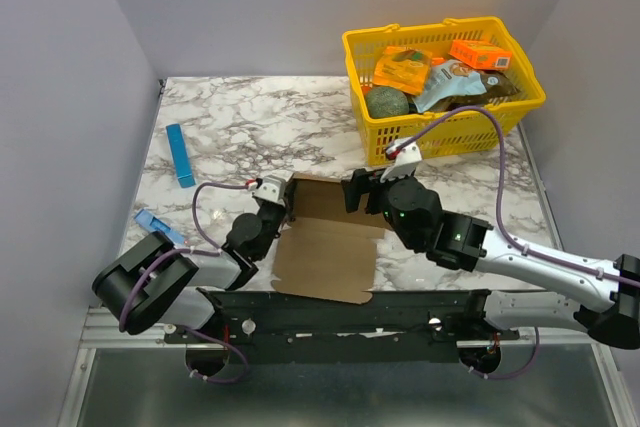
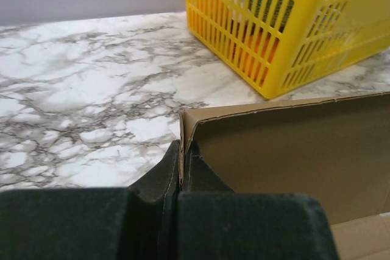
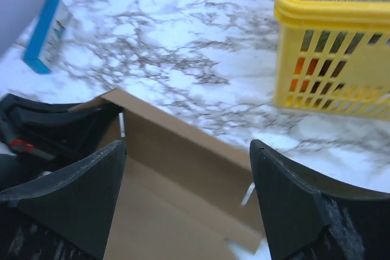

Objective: Fold the paper box

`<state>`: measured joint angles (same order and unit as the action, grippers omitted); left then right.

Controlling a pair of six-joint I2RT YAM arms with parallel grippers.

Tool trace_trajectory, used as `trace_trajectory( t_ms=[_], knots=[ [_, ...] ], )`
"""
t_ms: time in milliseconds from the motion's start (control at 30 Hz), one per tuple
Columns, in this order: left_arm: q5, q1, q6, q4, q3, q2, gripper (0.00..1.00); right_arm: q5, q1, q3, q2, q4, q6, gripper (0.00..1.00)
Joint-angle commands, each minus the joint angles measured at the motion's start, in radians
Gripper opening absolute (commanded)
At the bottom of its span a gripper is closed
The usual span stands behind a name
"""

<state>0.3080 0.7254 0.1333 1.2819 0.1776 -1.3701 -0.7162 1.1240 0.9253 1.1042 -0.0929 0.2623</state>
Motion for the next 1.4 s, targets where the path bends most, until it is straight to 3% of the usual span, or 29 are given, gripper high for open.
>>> trace_trajectory(
  t_ms=[0, 200, 433, 700, 1033, 1367],
  knots=[
    [0.193, 0.029, -0.119, -0.036, 0.034, 0.020, 0.00, 0.070, -0.003, -0.025, -0.036, -0.105, 0.503, 0.91],
    [0.347, 0.097, -0.208, 0.124, 0.033, -0.082, 0.00, 0.199, -0.018, -0.058, -0.014, -0.033, 0.790, 0.90],
    [0.410, 0.147, -0.256, 0.327, 0.013, -0.176, 0.00, 0.184, -0.102, -0.187, 0.022, 0.023, 1.060, 0.80],
    [0.416, 0.175, -0.259, 0.402, 0.005, -0.222, 0.00, 0.044, -0.121, -0.230, 0.026, 0.073, 1.180, 0.76],
    [0.395, 0.193, -0.259, 0.402, 0.007, -0.216, 0.00, 0.098, -0.196, -0.183, 0.157, 0.084, 1.298, 0.73],
    [0.390, 0.204, -0.268, 0.402, 0.010, -0.215, 0.00, 0.121, -0.225, -0.143, 0.241, 0.113, 1.371, 0.63]
  ],
)
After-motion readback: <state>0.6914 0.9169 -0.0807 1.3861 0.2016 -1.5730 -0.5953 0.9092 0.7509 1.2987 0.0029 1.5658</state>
